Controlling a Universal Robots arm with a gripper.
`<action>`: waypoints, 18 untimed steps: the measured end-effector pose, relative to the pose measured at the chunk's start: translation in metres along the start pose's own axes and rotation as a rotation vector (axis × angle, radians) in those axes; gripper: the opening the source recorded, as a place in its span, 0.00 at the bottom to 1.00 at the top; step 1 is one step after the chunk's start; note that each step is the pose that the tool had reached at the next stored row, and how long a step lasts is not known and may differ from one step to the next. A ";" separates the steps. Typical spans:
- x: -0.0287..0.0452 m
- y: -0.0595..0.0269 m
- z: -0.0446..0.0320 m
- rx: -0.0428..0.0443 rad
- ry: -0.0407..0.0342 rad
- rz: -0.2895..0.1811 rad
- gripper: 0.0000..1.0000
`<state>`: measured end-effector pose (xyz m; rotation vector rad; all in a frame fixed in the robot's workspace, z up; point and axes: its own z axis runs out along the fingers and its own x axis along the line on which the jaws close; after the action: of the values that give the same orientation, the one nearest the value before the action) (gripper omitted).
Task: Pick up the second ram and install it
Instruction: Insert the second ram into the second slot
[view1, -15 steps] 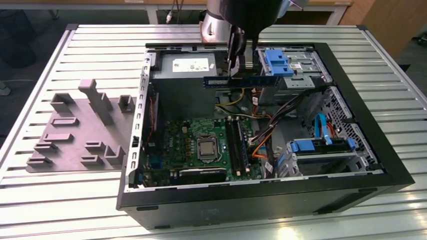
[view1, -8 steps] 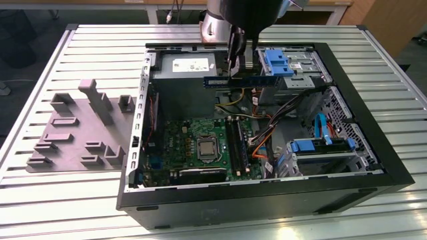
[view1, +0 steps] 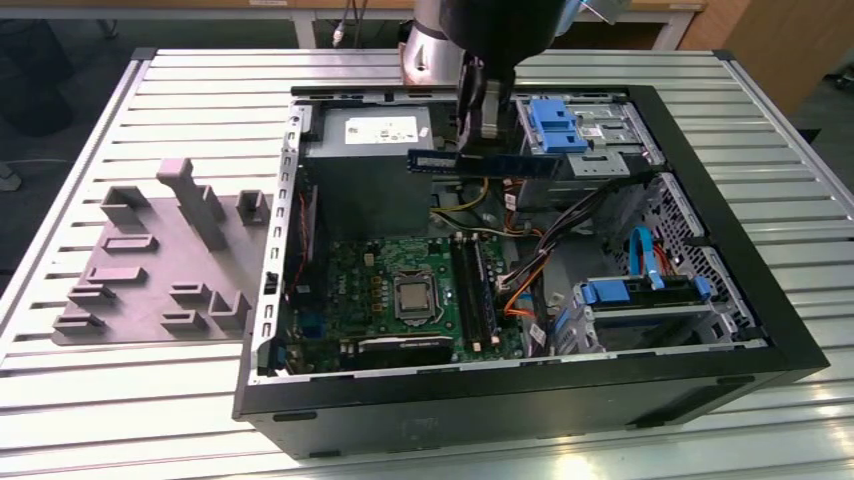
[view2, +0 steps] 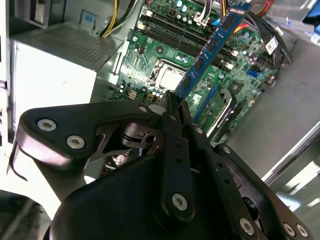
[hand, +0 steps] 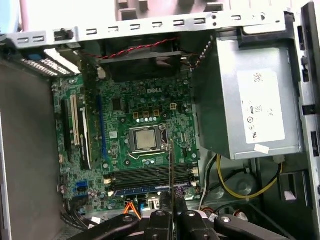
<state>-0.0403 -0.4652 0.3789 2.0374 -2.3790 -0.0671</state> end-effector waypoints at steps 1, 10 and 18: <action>0.0000 0.0000 0.0002 0.0004 -0.0007 0.018 0.14; 0.0001 -0.0001 0.0039 0.0051 -0.0091 0.236 0.14; 0.0001 -0.0003 0.0066 0.0082 -0.0147 0.383 0.14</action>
<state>-0.0403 -0.4652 0.3724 1.5506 -2.7311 -0.0686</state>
